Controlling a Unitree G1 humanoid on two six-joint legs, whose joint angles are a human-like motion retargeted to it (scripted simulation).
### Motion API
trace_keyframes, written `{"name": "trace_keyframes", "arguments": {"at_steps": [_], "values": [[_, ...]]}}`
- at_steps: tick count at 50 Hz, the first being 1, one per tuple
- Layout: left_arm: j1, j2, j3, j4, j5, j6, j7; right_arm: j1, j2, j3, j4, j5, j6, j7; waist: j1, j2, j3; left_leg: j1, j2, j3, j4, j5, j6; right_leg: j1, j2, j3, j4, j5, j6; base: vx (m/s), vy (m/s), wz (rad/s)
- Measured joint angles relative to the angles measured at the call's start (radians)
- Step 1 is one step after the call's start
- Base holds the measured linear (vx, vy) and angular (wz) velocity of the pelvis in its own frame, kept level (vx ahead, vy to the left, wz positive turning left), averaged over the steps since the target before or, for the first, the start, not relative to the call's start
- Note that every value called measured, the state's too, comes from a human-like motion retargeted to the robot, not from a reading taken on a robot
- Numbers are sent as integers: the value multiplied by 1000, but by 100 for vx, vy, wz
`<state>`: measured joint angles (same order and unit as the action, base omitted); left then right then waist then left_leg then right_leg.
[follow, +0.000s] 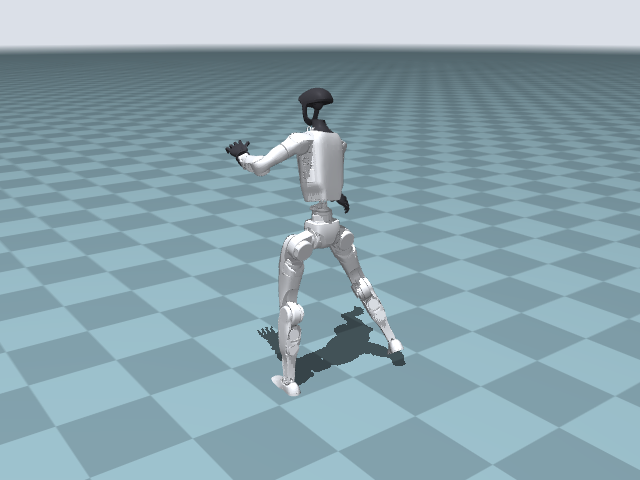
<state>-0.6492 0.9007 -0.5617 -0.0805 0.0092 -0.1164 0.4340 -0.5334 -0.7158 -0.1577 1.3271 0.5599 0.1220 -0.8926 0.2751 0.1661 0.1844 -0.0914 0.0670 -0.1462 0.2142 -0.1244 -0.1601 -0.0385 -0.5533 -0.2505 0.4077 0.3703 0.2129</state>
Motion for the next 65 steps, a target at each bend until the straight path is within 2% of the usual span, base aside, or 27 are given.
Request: {"name": "trace_keyframes", "arguments": {"at_steps": [5, 9, 12, 15, 18, 22, 27, 33, 35, 37, 41, 45, 48, 51, 55, 58, 62, 65], "values": [[303, 150, 139, 52, -21, -2, -43, -722, -51, 488, -144, -274, 75, 31, 140, -38, -45, 11, -32, -100, -32, 25, -1, 29, 61, 230, -14, 122, 40, 10, 12, 115], [556, 236, 356, 145, -1, -5, -63, -1239, -43, 750, -203, -389, 84, 90, 202, -71, -46, 21, -18, -195, -51, 30, -21, 52, 141, 350, 33, 153, 49, 14, -8, 115], [699, 255, 521, 247, 27, -2, -60, -1495, -14, 854, -233, -385, 69, 77, 236, -113, -50, 33, -2, -269, -84, 35, -33, 63, 196, 390, 88, 153, 49, 18, -17, 117], [821, 221, 696, 357, 58, 0, -33, -1659, 30, 923, -236, -380, 57, 62, 259, -161, -60, 40, 12, -328, -129, 48, -40, 73, 235, 403, 119, 153, 49, 16, -15, 95], [896, 152, 836, 459, 51, 12, -13, -1725, 65, 964, -241, -400, 48, 71, 286, -198, -74, 40, 23, -361, -153, 59, -45, 81, 259, 408, 127, 153, 49, 10, -9, 60], [952, 32, 972, 581, -88, 27, -26, -1741, 105, 991, -295, -437, 37, 94, 290, -235, -70, 27, 22, -380, -159, 70, -44, 84, 262, 396, 124, 153, 49, 2, -2, 24], [942, -59, 1006, 800, -286, 66, -53, -1662, 101, 1023, -479, -484, 14, 126, 274, -242, -48, 23, 47, -369, -154, 69, -43, 84, 271, 377, 105, 153, 49, -4, -2, -15], [848, -100, 993, 1130, -409, 110, -47, -1488, -21, 1112, -805, -592, -24, 226, 260, -214, -59, 27, 125, -298, -184, 76, -52, 87, 292, 352, -4, 153, 49, -13, 0, -70], [810, -119, 983, 1206, -441, 111, -23, -1425, -67, 1137, -913, -619, -40, 258, 253, -208, -66, 21, 137, -260, -190, 81, -50, 91, 278, 327, -63, 141, 49, -17, 3, -98], [771, -144, 959, 1242, -463, 103, 18, -1355, -109, 1148, -1020, -628, -58, 280, 236, -219, -52, 22, 116, -223, -185, 83, -41, 83, 231, 289, -56, 73, 49, -17, -3, -89], [690, -215, 871, 1194, -462, 79, 109, -1210, -183, 1146, -1212, -665, -88, 294, 192, -245, -19, 18, 66, -139, -161, 82, -19, 78, 122, 162, -55, -71, 45, -18, -9, -98], [575, -294, 765, 1073, -390, 68, 149, -1049, -265, 1108, -1381, -753, -101, 309, 147, -242, -4, 16, 82, -34, -137, 74, -17, 76, 71, -39, -88, -193, 27, -20, -23, -140], [472, -347, 704, 967, -311, 61, 171, -870, -322, 1030, -1495, -800, -117, 331, 98, -225, -1, 30, 121, 57, -135, 74, -32, 75, 80, -163, -136, -271, 30, -19, -33, -163], [382, -371, 689, 854, -212, 57, 224, -659, -327, 933, -1544, -819, -137, 334, 10, -206, -3, 56, 171, 149, -133, 84, -52, 57, 118, -185, -177, -335, 36, -16, -39, -166], [274, -331, 692, 725, -34, 87, 284, -370, -279, 794, -1497, -905, -142, 326, -149, -176, 9, 100, 246, 268, -105, 113, -66, 6, 192, -76, -186, -392, 26, -11, -43, -167], [195, -245, 650, 675, 85, 116, 285, -176, -238, 691, -1398, -1001, -126, 325, -275, -159, 39, 131, 296, 356, -55, 152, -57, -28, 252, 29, -181, -402, 15, -5, -40, -170], [64, -90, 497, 661, 196, 135, 269, 79, -209, 530, -1239, -1021, -99, 305, -422, -162, 93, 160, 343, 446, 44, 224, -36, -39, 316, 141, -192, -386, 12, 2, -32, -160], [-81, 31, 307, 694, 284, 128, 221, 273, -202, 381, -1105, -955, -93, 281, -502, -185, 128, 166, 361, 453, 127, 285, -30, -35, 347, 209, -199, -377, 9, 7, -23, -139]]}}
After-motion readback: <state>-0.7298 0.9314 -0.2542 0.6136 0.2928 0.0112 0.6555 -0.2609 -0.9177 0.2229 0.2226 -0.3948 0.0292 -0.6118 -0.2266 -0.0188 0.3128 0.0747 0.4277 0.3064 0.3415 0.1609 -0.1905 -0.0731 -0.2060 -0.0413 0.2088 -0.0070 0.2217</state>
